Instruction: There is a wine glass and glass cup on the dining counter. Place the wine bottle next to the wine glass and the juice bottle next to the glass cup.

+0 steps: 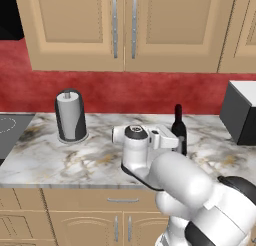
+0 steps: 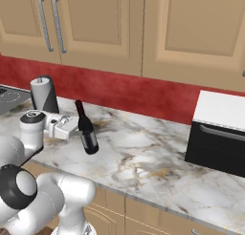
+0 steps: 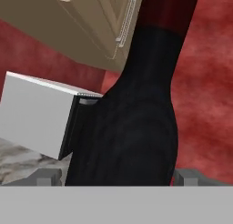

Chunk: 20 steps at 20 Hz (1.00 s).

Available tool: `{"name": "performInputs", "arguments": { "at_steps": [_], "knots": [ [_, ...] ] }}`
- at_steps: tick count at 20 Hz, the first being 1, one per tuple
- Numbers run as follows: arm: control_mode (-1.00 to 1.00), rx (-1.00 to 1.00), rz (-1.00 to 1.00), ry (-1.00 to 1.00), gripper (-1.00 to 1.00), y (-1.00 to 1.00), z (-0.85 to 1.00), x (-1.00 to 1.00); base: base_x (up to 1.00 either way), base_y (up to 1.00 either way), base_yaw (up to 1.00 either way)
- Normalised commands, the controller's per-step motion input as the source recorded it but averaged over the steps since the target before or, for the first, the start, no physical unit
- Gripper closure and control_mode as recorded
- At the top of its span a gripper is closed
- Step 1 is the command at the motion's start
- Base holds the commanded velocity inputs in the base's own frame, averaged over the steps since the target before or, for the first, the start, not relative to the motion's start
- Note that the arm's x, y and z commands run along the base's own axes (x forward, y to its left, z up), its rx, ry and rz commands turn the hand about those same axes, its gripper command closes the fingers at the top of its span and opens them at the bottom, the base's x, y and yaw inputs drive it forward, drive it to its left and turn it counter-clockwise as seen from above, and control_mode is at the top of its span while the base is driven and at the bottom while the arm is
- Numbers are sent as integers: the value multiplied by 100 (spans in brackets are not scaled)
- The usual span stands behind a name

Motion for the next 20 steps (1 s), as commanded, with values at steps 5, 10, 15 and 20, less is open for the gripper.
{"name": "performInputs", "arguments": {
  "at_steps": [5, 10, 15, 20],
  "knots": [
    [-100, 0, 1, -7, 100, 16, 17, -33, 0, 0, 0],
    [-100, 0, 1, -11, 100, 2, 13, -31, 0, 0, 0],
    [-100, 7, 0, -3, 100, 0, 19, -22, 0, 0, 0],
    [-100, 11, 0, -2, 100, 0, 21, -21, 0, 0, 0]
  ]
}}
